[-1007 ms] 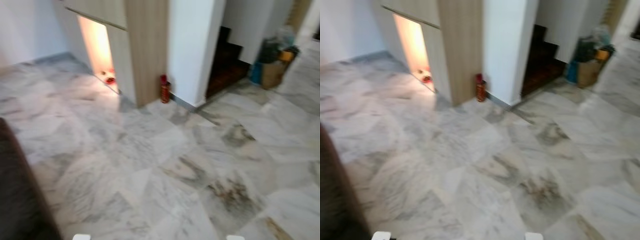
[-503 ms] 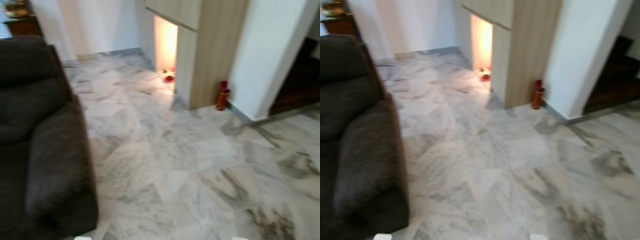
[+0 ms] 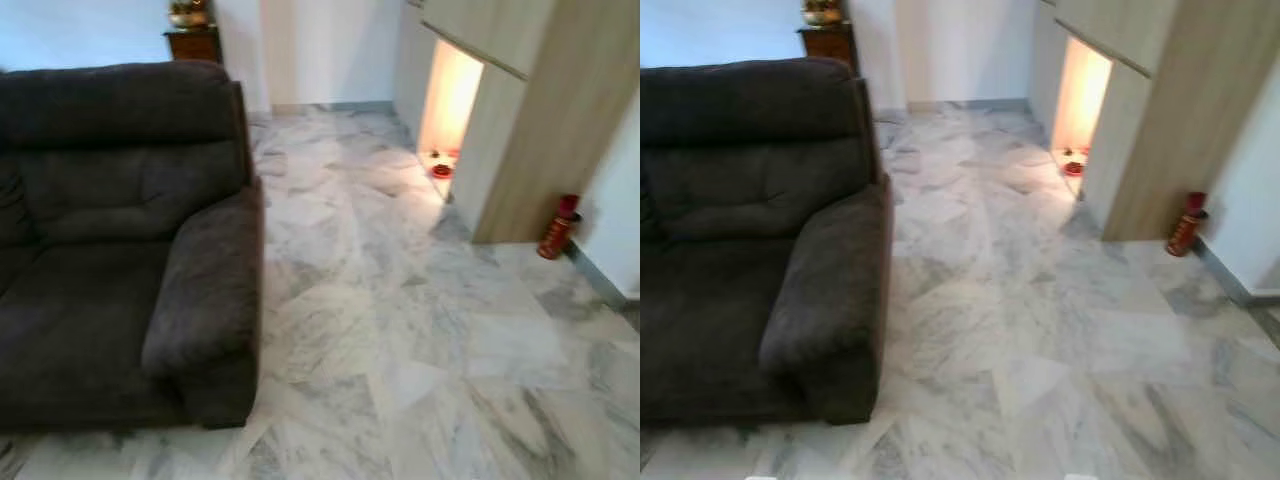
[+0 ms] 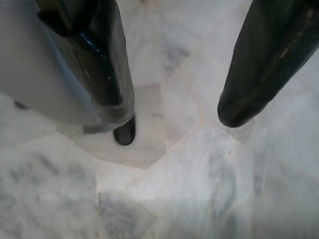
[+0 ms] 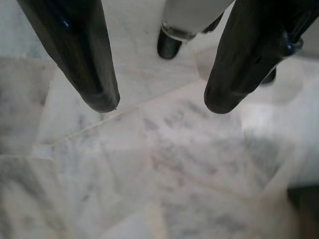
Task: Move the pillow to the sofa from floor
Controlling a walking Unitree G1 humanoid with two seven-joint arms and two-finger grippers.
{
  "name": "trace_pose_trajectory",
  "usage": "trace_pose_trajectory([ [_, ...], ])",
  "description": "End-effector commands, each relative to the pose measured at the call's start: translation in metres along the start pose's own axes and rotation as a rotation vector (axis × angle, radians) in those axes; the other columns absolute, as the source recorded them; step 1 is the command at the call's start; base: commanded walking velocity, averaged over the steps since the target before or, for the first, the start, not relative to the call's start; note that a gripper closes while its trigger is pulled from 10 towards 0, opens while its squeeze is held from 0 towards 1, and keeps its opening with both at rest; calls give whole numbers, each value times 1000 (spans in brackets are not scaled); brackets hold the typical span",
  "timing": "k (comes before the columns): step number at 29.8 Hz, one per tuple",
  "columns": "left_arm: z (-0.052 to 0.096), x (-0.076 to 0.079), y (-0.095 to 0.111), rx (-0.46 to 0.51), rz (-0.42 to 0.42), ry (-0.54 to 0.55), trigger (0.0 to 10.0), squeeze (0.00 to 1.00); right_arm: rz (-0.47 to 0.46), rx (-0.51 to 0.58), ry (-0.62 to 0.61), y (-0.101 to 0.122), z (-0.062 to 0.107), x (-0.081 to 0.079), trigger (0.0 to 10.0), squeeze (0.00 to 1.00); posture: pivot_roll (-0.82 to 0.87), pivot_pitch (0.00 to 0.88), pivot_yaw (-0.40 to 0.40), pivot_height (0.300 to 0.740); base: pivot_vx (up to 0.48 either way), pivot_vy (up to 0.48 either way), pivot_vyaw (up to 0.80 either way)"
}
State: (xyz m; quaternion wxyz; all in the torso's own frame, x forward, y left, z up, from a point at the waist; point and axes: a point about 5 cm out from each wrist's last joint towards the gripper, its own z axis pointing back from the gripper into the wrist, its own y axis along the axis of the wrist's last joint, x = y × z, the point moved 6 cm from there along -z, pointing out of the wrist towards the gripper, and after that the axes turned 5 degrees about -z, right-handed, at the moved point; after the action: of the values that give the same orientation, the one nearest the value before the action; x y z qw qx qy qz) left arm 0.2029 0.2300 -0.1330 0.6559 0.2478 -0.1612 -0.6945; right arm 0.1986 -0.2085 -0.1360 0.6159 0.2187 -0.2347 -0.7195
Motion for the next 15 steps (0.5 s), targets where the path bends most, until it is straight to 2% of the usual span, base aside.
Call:
trace_pose_trajectory([
  [1, 2, -6, -12, -34, 7, 17, 10000, 0, -10, -11, 15, -4, 0, -7, 10000, 0, -72, 41, -2, 740, 0, 0, 800],
  [7, 2, -6, -12, -32, 6, 19, 10000, 0, -36, -20, 4, -6, 0, -5, 10000, 0, -70, 42, 1, 740, 0, 0, 688],
  [15, 2, -8, -10, -30, 8, 24, 10000, 0, -91, -19, -19, -6, 0, 0, 10000, 0, -67, 45, 5, 740, 0, 0, 0],
])
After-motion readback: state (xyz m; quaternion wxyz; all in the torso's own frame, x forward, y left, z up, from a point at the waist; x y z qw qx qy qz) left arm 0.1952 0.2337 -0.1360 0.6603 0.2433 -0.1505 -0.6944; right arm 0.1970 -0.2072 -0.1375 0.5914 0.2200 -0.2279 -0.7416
